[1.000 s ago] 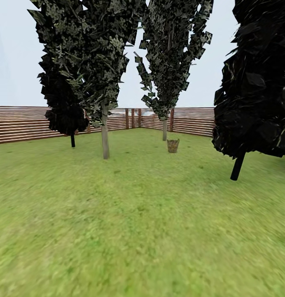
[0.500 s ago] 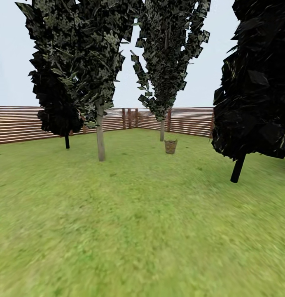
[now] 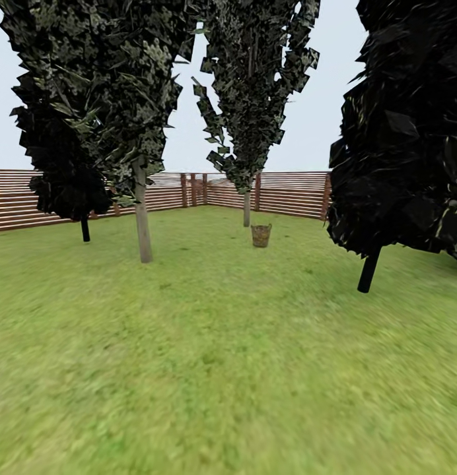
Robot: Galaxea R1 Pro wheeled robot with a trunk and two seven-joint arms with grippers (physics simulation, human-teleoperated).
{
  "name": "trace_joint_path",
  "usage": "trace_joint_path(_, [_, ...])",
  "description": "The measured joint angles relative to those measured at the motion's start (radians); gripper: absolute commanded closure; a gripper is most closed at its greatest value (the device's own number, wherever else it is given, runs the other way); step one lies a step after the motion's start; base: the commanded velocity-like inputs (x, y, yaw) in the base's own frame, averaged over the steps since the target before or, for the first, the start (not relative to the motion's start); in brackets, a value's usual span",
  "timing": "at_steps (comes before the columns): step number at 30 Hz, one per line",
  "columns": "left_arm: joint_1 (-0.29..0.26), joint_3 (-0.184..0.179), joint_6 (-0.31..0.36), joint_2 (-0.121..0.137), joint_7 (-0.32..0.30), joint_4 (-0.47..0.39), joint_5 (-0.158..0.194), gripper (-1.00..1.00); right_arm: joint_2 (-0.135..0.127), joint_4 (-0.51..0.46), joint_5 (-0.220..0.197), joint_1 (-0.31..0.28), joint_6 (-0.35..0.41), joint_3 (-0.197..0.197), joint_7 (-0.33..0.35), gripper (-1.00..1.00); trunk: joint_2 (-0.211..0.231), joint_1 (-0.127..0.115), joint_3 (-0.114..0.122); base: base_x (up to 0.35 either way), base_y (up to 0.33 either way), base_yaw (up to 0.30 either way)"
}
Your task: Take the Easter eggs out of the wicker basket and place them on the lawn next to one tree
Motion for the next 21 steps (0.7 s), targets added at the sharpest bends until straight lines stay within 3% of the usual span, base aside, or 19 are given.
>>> trace_joint_path(21, [0.000,0.000,0.000,0.001,0.000,0.010,-0.001,-1.00,-0.004,-0.002,-0.001,0.000,0.001,0.001,-0.001,-1.00,0.000,0.000,0.000,0.332,0.000,-0.002])
